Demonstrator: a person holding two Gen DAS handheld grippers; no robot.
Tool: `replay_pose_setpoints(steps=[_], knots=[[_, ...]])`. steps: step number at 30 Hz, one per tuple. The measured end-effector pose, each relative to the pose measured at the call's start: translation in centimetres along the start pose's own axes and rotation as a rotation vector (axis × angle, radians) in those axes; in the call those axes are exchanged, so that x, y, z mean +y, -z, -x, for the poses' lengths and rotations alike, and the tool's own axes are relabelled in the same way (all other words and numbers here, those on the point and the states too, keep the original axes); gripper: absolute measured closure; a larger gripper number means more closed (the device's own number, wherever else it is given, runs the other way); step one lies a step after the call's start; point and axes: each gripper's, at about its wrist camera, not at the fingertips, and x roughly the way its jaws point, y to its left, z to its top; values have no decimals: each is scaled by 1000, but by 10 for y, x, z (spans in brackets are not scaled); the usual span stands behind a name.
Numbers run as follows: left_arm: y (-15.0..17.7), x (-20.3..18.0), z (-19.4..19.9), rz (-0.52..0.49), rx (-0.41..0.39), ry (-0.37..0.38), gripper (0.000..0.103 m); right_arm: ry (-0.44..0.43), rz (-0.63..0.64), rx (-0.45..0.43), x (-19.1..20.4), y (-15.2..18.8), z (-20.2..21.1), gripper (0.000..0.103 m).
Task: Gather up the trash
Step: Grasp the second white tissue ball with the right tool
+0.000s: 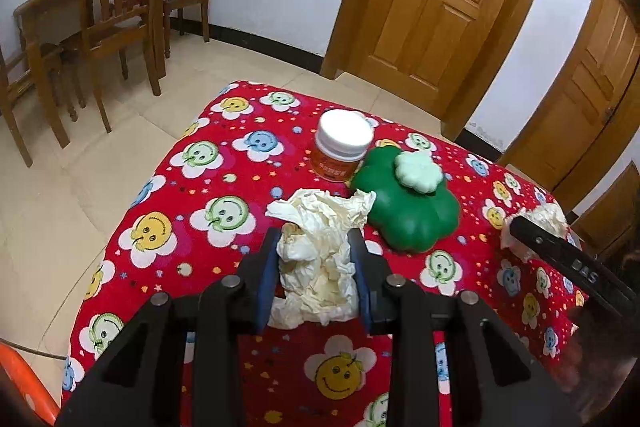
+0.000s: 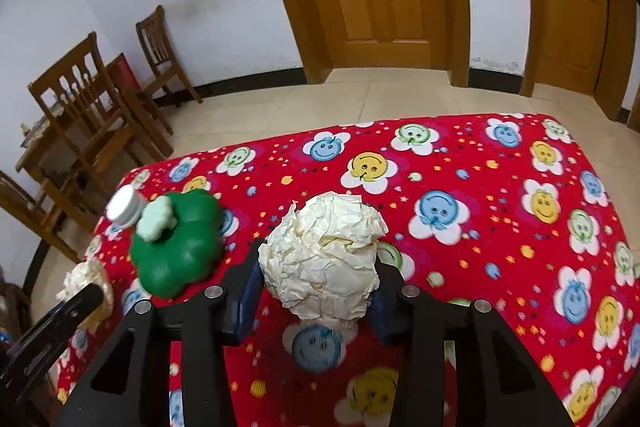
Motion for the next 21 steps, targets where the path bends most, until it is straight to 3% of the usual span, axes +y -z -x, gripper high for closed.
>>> replay_pose_setpoints(steps=[21], knots=[[15, -68, 61, -116, 8, 122, 70, -23, -32, -105, -30, 40, 150, 57]])
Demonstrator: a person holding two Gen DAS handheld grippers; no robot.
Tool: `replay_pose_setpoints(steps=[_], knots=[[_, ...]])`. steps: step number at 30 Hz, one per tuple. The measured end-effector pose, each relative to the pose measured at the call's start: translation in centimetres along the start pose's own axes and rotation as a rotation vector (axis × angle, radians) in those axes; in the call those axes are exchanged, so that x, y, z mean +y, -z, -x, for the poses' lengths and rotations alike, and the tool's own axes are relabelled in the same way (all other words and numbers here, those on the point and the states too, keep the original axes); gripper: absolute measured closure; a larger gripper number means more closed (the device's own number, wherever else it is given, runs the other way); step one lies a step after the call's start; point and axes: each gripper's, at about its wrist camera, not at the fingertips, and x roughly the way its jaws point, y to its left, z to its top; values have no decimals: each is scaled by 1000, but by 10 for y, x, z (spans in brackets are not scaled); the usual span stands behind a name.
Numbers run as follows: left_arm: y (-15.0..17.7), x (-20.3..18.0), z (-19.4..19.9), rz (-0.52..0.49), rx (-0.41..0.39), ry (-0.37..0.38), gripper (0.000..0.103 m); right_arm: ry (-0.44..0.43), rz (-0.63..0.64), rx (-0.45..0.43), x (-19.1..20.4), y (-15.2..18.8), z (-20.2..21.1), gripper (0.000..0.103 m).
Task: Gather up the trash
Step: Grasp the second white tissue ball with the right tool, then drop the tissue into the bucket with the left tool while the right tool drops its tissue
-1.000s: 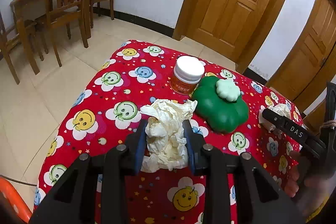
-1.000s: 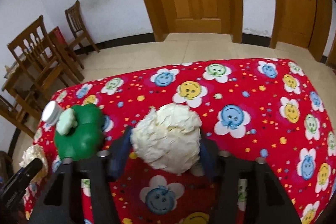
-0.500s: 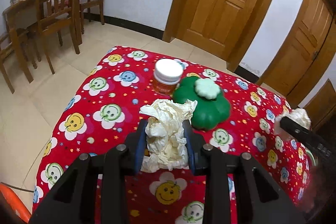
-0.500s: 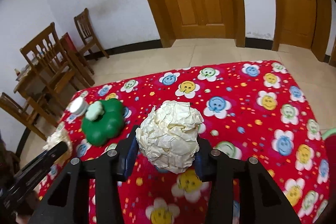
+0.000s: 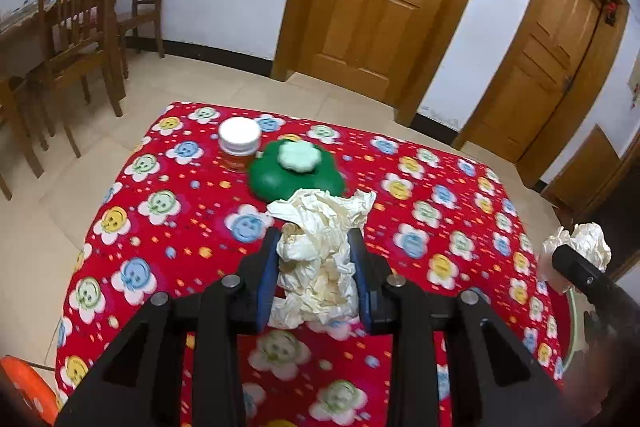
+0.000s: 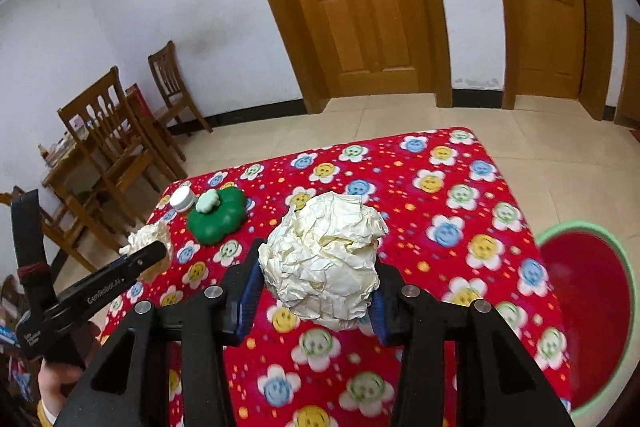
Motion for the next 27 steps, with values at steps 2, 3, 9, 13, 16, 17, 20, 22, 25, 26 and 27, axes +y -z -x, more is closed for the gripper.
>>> replay_pose_setpoints(steps=[2, 3, 9, 13, 16, 17, 20, 22, 25, 26, 27], knots=[[4, -10, 6, -7, 1, 17, 70, 3, -5, -9, -5, 4, 12, 57], [6, -15, 10, -13, 1, 25, 70, 6, -10, -13, -7, 6, 18, 57], [16, -48, 26, -57, -6, 64, 70, 29, -43, -35, -27, 18, 48, 57], [24, -71, 33, -87, -6, 85, 70, 46, -79, -45, -45, 25, 65, 57], [29, -89, 36, -119, 1, 98, 70, 58, -103, -58, -59, 30, 77, 57], [30, -93, 37, -125, 2, 101, 70, 68, -115, -61, -65, 33, 82, 57], [36, -111, 37, -149, 15, 123, 70, 91, -146, -64, -82, 38, 92, 57], [39, -123, 37, -170, 20, 131, 70, 103, -165, -69, -91, 40, 97, 57], [43, -140, 34, -205, 26, 137, 70, 122, -194, -75, -106, 44, 103, 57], [44, -144, 34, -215, 29, 141, 70, 132, -205, -76, -112, 46, 105, 57], [46, -152, 33, -228, 33, 145, 70, 138, -210, -76, -115, 47, 107, 57]])
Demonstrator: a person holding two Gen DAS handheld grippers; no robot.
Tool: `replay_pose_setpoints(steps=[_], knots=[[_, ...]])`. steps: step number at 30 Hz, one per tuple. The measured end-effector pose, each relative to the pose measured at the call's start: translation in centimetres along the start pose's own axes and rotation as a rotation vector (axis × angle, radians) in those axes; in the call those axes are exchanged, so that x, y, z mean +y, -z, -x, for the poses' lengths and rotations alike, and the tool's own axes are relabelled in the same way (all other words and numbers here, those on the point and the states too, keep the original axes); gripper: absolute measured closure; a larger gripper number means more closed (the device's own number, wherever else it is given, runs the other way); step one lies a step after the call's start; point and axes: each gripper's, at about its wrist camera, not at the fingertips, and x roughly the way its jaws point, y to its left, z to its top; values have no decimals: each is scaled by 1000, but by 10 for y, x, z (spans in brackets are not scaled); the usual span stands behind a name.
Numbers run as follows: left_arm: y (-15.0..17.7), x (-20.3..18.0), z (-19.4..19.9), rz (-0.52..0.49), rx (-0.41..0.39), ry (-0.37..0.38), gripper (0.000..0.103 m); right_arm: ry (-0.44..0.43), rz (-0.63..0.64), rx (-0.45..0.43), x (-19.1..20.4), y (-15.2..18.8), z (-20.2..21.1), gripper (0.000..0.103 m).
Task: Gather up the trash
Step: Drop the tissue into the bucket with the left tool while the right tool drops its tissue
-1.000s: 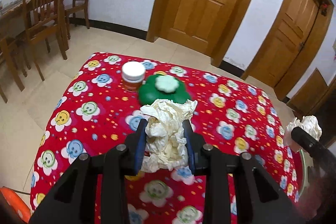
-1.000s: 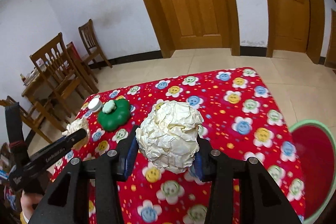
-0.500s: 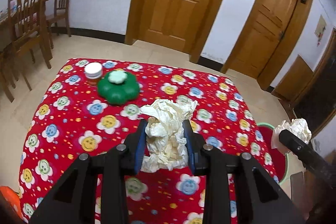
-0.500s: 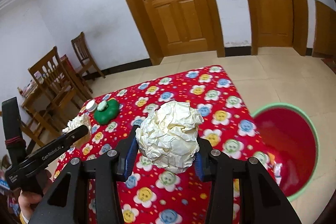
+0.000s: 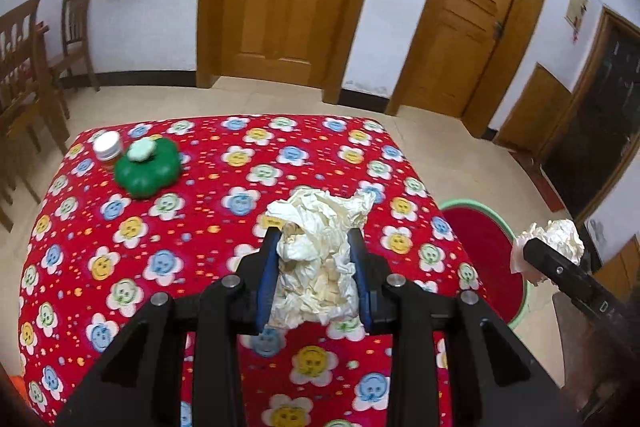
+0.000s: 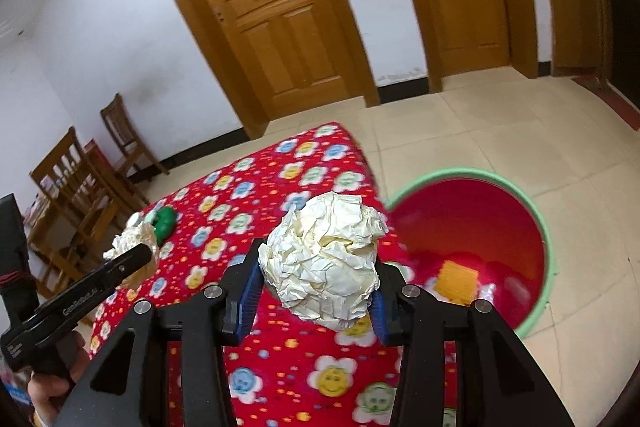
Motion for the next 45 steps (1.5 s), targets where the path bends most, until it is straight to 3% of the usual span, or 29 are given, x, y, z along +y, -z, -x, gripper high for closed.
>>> replay_pose_setpoints(steps=[22, 34, 40, 45], knots=[[5, -121, -60, -216, 85, 137, 70, 119, -170, 63, -114, 15, -19, 56], [7, -173, -114, -269, 154, 206, 70, 148, -226, 101, -157, 19, -42, 54], [8, -190, -133, -292, 179, 248, 67, 142, -231, 106, -168, 19, -49, 51], [8, -195, -141, -288, 192, 255, 59, 140, -237, 104, -173, 20, -51, 39]])
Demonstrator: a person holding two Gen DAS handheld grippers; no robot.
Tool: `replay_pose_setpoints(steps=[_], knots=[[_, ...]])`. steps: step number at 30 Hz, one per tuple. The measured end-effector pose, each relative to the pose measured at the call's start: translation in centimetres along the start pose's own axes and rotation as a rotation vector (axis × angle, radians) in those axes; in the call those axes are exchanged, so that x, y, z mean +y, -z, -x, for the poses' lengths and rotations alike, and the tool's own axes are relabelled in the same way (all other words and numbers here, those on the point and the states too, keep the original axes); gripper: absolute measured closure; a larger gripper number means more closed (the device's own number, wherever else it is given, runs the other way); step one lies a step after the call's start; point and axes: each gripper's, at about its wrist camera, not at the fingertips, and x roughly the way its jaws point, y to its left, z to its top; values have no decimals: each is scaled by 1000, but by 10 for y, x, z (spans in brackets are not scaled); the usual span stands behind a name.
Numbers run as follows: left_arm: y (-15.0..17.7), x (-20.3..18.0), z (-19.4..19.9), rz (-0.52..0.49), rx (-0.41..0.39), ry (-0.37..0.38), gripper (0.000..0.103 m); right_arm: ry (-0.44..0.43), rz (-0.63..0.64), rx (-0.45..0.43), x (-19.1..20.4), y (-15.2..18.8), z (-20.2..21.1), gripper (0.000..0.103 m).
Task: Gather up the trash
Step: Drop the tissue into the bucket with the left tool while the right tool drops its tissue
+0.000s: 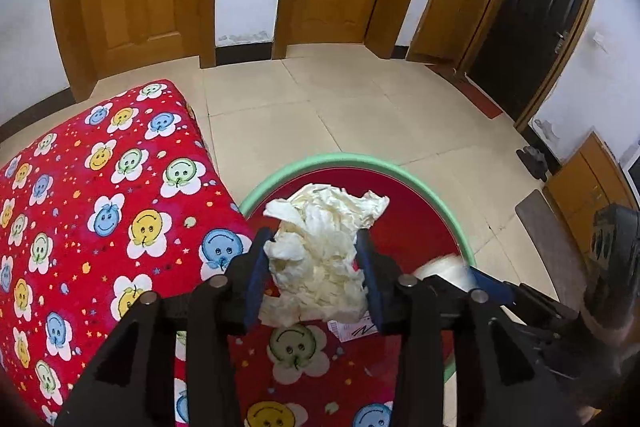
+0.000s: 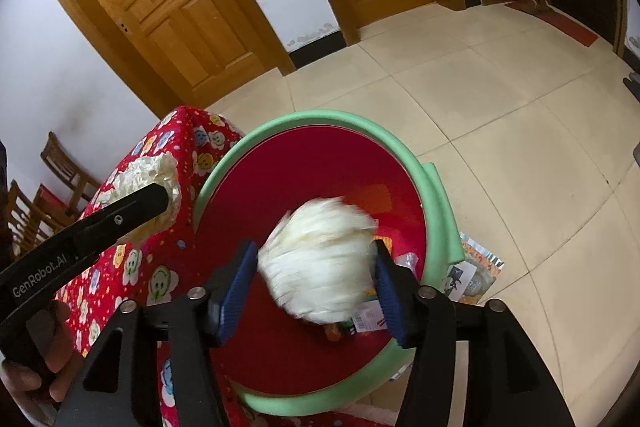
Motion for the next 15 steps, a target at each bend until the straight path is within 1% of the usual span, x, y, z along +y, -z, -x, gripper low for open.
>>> replay_pose_setpoints(steps=[4, 6, 8, 15], knots=[[0, 1, -1, 16, 7, 2, 56, -5, -6, 2, -3, 2, 0, 38], [-2, 2, -2, 18, 3, 16, 53, -7, -7, 1, -4, 3, 2, 38], [-2, 2, 1, 20, -2, 22, 53, -9, -6, -2, -3, 4, 4, 38], [0, 3, 18, 30, -20, 4, 53, -6, 11, -21, 5, 5, 18, 38]])
